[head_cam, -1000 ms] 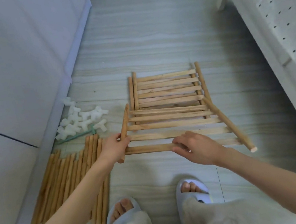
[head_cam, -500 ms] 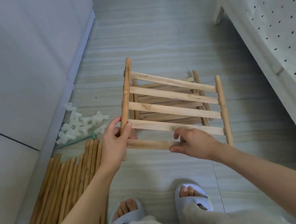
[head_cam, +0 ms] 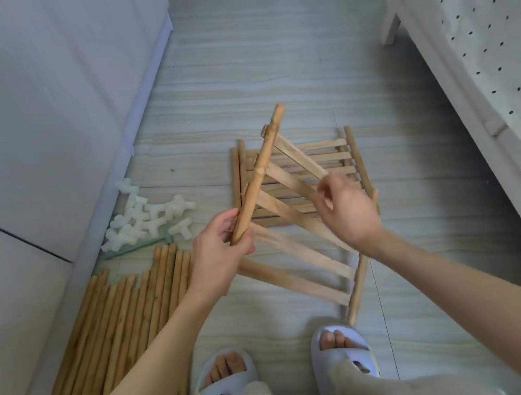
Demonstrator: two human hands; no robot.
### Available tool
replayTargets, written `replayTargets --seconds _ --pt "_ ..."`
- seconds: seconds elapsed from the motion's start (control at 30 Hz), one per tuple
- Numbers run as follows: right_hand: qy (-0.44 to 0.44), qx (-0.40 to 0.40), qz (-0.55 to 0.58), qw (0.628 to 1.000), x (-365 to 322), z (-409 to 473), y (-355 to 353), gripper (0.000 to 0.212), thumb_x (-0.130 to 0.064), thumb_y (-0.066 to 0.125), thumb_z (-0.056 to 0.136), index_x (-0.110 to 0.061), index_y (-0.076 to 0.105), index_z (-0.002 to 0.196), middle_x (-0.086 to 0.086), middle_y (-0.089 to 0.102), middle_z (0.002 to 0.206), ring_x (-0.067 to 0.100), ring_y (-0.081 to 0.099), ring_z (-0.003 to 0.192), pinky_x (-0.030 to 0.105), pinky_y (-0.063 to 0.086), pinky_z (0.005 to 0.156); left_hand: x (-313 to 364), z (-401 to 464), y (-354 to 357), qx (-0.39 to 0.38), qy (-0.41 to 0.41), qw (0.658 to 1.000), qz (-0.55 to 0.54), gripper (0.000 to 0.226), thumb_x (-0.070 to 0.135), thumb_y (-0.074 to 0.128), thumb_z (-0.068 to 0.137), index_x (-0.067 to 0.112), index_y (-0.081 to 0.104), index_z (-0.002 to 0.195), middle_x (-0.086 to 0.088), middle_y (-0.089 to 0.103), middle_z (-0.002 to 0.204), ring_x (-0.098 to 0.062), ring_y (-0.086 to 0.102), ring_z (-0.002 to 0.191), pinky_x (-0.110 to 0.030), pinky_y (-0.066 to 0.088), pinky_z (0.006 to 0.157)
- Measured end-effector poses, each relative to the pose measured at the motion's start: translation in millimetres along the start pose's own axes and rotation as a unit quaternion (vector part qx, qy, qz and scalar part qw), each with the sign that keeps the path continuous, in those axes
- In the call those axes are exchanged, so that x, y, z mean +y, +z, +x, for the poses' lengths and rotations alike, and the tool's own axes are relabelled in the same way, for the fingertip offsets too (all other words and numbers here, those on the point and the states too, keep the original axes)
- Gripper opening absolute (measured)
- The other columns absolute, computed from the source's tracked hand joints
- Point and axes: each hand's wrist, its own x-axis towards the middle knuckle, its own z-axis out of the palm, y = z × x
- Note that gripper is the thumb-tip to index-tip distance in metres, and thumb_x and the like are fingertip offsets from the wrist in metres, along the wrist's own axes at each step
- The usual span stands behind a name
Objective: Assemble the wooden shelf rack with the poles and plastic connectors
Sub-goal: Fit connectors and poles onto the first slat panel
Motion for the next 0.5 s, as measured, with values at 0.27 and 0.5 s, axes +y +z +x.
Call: replayTargets --seconds 0.27,0.5 --pt "-0.042 -0.137 -0.117 0.983 -6.4 77.6 -8.2 0.057 -0.045 0.034 0.097 -0.018 0.022 0.145 0.009 0.036 0.145 0.026 0.027 0.136 0.052 0.014 0.114 7.2 11.1 -7.1 0.006 0.001 0.998 -0.056 0.035 0.003 0.069 0.080 0.027 0.063 0.104 0.001 0.066 0.103 -0.014 0.070 0.078 -0.022 0.056 0.067" --pt "-0.033 -0.133 0.010 0.990 -10.0 98.5 -7.8 0.038 -0.036 0.032 0.101 -0.012 0.042 0.127 0.014 0.054 0.113 0.033 0.052 0.106 0.041 0.035 0.089 9.4 12.6 -20.7 -0.028 0.064 0.997 0.024 0.038 0.012 0.067 0.084 0.044 0.058 0.103 0.010 0.067 0.102 -0.014 0.070 0.080 -0.031 0.056 0.077"
